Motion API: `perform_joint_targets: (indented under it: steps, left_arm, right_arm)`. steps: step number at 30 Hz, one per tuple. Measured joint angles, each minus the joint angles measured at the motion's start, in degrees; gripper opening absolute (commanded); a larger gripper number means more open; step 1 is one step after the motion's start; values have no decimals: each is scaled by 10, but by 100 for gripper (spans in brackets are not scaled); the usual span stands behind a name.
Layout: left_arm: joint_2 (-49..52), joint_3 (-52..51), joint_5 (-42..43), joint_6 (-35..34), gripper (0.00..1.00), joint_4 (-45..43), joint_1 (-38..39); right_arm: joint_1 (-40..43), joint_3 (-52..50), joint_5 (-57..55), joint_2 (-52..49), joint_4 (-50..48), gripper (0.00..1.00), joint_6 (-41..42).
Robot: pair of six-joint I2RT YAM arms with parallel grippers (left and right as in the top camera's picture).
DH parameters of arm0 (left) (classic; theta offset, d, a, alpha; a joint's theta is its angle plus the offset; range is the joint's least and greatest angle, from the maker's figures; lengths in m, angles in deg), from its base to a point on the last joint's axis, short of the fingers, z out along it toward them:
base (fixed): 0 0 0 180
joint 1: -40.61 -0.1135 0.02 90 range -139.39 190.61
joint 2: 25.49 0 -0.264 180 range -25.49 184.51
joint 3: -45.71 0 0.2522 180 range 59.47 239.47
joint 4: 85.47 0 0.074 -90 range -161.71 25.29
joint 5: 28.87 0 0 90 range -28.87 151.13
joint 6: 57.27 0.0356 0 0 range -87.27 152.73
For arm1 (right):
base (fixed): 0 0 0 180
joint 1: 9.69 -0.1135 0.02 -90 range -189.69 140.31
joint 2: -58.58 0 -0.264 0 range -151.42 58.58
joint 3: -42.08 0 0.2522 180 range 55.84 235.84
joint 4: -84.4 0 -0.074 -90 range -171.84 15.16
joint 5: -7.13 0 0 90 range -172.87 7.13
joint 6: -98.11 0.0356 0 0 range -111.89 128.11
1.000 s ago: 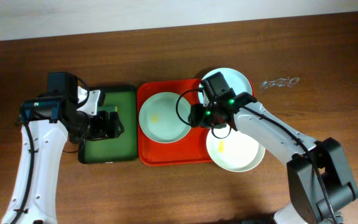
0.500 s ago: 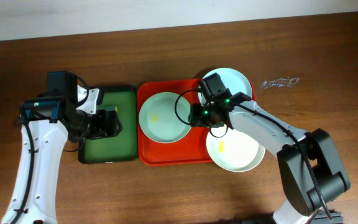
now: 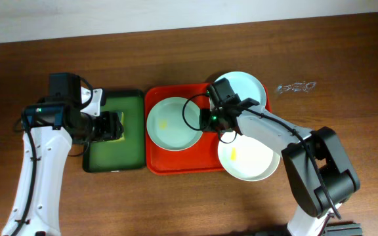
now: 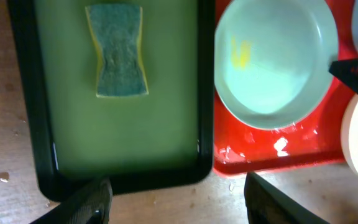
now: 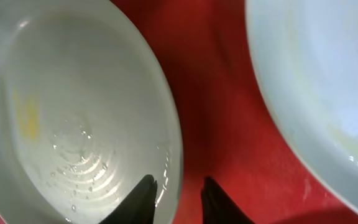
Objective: Clean dirty plates on tray and stack at the side
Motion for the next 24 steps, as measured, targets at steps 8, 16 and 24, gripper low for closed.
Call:
perform_joint_targets:
  steps: [8,16,24]
  left_arm:
    - [53,-6,-27,-15,62,-50,0]
    - [159,-9,-52,-24,42,-157,0]
    - [223,-10,-64,-24,39,-214,1]
  right_arm:
    - [-1,0,-4,0,-5,4,1]
    - [-1,0,-4,0,-3,4,1]
    - [-2,0,-4,0,-1,4,0]
